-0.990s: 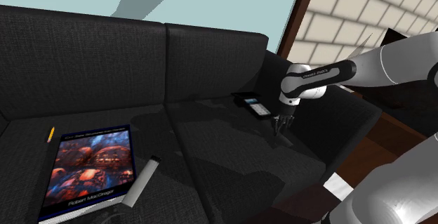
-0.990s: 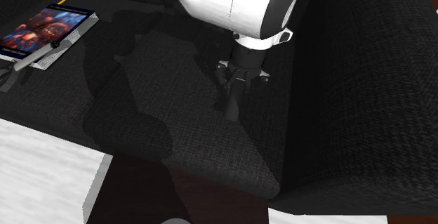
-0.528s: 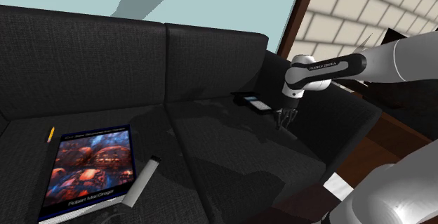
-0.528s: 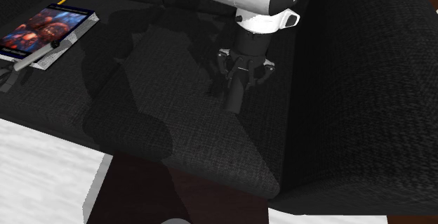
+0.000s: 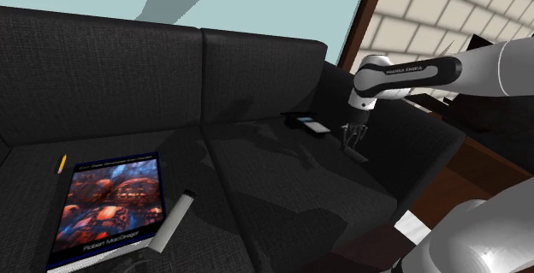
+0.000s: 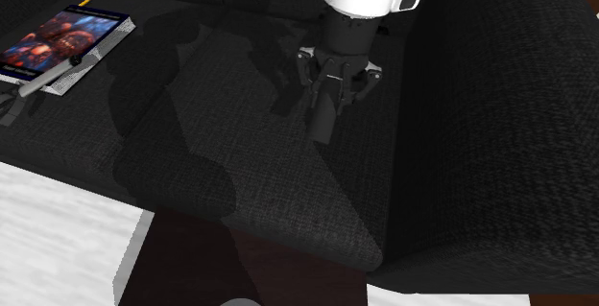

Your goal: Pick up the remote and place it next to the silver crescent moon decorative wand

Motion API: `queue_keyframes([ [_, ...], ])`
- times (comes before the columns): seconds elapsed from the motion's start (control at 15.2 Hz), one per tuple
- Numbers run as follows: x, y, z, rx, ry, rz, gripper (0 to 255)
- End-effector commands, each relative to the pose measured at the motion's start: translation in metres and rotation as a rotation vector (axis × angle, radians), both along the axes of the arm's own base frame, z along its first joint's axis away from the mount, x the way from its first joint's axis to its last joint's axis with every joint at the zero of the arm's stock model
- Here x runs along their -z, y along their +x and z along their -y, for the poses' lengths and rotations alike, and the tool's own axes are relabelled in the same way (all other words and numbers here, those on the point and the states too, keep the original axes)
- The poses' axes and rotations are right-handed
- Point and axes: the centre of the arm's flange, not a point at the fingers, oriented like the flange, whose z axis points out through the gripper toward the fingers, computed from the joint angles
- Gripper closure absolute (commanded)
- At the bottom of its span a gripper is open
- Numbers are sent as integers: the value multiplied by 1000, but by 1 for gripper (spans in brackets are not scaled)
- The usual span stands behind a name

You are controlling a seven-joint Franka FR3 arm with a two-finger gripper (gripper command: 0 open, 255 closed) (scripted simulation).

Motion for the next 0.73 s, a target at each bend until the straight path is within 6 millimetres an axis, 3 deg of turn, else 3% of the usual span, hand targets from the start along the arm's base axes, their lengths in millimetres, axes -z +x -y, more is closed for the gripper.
queue_keyframes([
  [0.0,-12,1,0,0,0,1,255],
  [0.59,-54,1,0,0,0,1,255],
  [0.66,-54,7,-12,0,0,1,255],
])
